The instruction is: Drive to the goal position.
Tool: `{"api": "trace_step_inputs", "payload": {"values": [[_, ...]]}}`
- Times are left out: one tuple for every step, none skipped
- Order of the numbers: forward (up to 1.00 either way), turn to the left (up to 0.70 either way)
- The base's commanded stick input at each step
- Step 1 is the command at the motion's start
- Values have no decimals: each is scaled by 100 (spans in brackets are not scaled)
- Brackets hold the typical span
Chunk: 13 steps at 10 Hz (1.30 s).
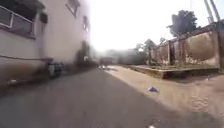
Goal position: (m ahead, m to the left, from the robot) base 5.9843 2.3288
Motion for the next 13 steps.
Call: {"api": "trace_step_inputs", "payload": {"values": [[100, 0], [100, 0], [100, 0], [100, 0], [100, 0], [100, 0], [100, 0], [100, 0], [100, 0], [100, 0], [100, 0], [100, 0], [100, 0]]}}
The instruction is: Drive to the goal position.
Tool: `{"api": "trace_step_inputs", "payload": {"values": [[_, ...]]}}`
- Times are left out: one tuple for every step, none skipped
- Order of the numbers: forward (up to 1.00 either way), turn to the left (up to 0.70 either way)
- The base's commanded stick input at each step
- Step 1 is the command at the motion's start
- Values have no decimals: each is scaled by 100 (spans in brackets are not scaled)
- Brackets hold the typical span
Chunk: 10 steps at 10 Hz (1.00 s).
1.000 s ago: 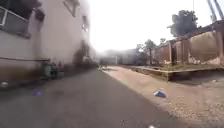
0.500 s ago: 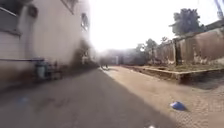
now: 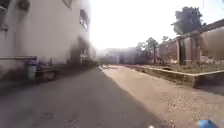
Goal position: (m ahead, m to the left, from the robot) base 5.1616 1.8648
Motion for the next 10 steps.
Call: {"api": "trace_step_inputs", "payload": {"values": [[100, 0], [100, 0], [100, 0], [100, 0], [100, 0], [100, 0], [100, 0], [100, 0], [100, 0], [100, 0]]}}
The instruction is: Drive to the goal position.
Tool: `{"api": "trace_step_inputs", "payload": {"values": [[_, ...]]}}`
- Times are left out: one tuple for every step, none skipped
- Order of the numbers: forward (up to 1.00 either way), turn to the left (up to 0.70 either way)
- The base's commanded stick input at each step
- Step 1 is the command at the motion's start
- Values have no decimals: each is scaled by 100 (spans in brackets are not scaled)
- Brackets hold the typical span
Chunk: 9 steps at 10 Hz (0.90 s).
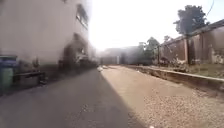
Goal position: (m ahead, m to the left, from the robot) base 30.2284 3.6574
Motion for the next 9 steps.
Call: {"api": "trace_step_inputs", "payload": {"values": [[100, 0], [100, -4], [100, -23], [100, -13], [100, 0], [100, 0], [100, 0], [100, 0], [100, 0]]}}
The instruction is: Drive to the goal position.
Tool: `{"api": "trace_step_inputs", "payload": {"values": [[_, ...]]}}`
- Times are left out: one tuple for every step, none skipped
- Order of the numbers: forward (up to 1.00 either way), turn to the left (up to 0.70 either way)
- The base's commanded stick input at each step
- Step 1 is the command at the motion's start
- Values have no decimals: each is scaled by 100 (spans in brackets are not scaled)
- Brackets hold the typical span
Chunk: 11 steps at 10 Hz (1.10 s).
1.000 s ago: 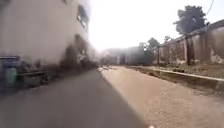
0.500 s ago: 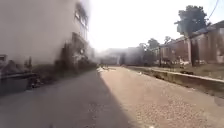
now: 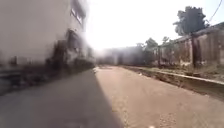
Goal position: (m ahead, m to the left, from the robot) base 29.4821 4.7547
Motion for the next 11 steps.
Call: {"api": "trace_step_inputs", "payload": {"values": [[100, 0], [100, 0], [100, 0], [100, 0], [100, 0], [100, 0], [100, 0], [100, 0], [100, 0], [100, 0], [100, 0]]}}
